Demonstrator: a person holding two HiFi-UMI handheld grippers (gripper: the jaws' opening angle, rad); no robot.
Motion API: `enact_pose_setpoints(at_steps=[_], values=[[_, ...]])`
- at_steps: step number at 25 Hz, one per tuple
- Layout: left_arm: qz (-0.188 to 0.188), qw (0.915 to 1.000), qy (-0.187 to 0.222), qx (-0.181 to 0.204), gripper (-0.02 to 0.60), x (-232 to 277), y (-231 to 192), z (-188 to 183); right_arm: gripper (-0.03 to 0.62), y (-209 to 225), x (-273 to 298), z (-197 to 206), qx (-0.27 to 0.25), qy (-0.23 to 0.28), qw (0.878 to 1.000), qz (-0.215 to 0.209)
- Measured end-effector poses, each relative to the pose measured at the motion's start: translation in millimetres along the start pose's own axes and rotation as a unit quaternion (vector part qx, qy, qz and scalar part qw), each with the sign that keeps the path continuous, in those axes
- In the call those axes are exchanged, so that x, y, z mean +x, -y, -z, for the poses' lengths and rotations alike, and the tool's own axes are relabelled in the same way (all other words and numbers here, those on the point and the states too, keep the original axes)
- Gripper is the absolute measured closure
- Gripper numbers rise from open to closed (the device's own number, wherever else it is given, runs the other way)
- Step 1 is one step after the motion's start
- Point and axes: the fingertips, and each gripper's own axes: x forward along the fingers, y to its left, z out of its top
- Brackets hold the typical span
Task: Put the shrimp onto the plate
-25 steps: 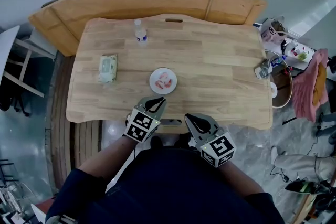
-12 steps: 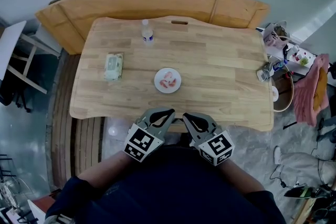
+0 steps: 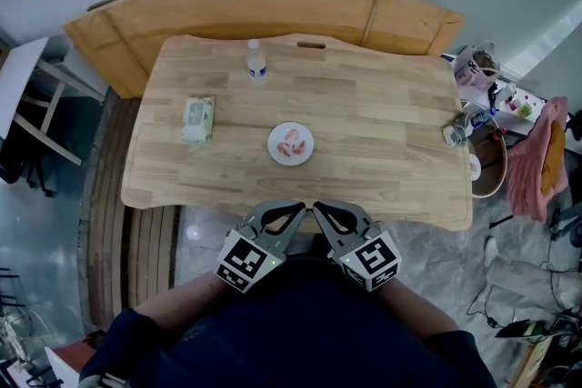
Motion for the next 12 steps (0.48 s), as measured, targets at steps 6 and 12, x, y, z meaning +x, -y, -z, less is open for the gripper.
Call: enact_pose_setpoints(at_steps=[6, 12], values=[[-0.002, 1.0000, -0.001, 0.001, 0.575, -2.3, 0.9, 0.9, 0.585, -1.2, -0.4, -5.1, -0.005, 0.002, 1.000, 0.004], [-0.001, 1.0000, -0.003, 0.001, 0.575, -1.3, 4.1, 2.0, 0.585, -2.0, -2.7, -0.1, -0.002, 0.002, 1.000, -0.001]])
